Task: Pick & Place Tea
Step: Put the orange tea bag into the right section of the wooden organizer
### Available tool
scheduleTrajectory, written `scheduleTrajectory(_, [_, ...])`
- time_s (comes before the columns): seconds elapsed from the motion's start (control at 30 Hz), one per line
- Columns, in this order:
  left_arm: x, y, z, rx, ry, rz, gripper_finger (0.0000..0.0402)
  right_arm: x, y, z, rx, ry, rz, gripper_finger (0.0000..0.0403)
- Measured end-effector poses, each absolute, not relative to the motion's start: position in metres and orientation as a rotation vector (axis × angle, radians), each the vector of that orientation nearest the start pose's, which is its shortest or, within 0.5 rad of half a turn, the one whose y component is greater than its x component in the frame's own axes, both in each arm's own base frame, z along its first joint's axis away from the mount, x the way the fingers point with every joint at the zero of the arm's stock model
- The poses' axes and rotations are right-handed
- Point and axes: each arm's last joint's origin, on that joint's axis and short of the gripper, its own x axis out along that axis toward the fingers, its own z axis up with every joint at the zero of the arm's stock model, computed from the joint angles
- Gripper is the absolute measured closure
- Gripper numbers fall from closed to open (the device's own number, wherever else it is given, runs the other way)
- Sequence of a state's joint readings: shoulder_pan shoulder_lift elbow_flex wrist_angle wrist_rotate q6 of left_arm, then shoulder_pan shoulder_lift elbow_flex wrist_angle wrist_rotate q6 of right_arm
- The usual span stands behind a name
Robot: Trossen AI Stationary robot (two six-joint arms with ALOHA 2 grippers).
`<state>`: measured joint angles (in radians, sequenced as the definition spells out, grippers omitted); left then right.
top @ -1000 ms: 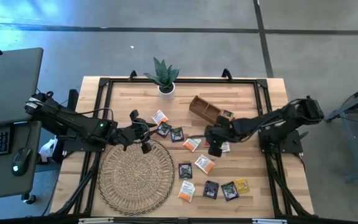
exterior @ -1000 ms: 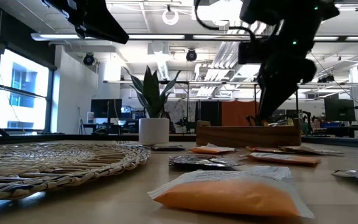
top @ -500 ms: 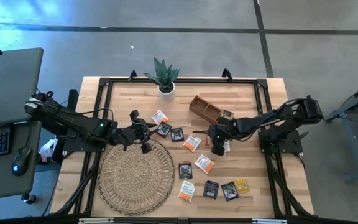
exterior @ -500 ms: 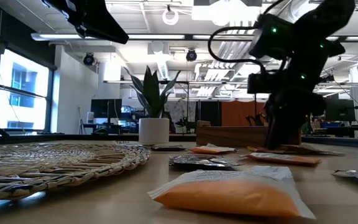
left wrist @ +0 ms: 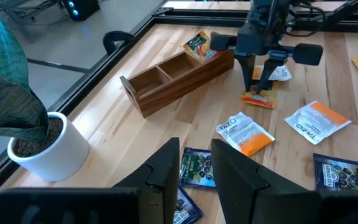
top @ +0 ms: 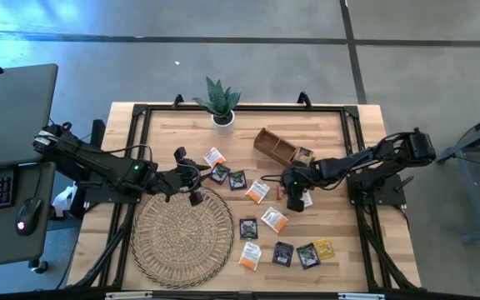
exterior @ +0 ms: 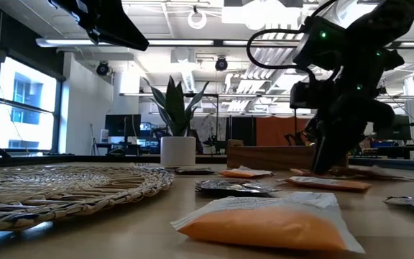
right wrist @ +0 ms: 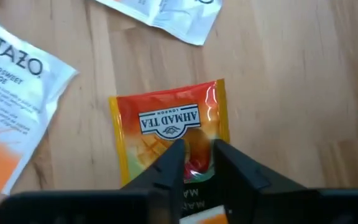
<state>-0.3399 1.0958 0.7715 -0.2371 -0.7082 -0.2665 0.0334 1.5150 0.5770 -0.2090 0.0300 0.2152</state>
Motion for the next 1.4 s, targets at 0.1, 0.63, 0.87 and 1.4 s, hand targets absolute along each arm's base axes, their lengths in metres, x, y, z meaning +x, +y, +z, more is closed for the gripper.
scheduleTrajectory(0.1, [0.220, -0.058, 0.269, 0.024, 0.435, 0.419, 0.0310, 0.241, 0.009, 0.118, 0.171, 1.115, -0.070, 0.0381])
scheduleTrajectory(0.63, [0.220, -0.058, 0.269, 0.032, 0.437, 0.416, 0.0310, 0.281, 0.028, 0.170, -0.003, 1.006, 0.029, 0.0399])
scheduleTrajectory(0.87, [0.220, -0.058, 0.269, 0.031, 0.438, 0.416, 0.0310, 0.277, 0.032, 0.175, -0.034, 1.096, -0.038, 0.0366])
scheduleTrajectory(1.4, [0.220, -0.058, 0.269, 0.027, 0.444, 0.398, 0.0310, 0.263, 0.030, 0.121, -0.002, 1.220, -0.074, 0.0260])
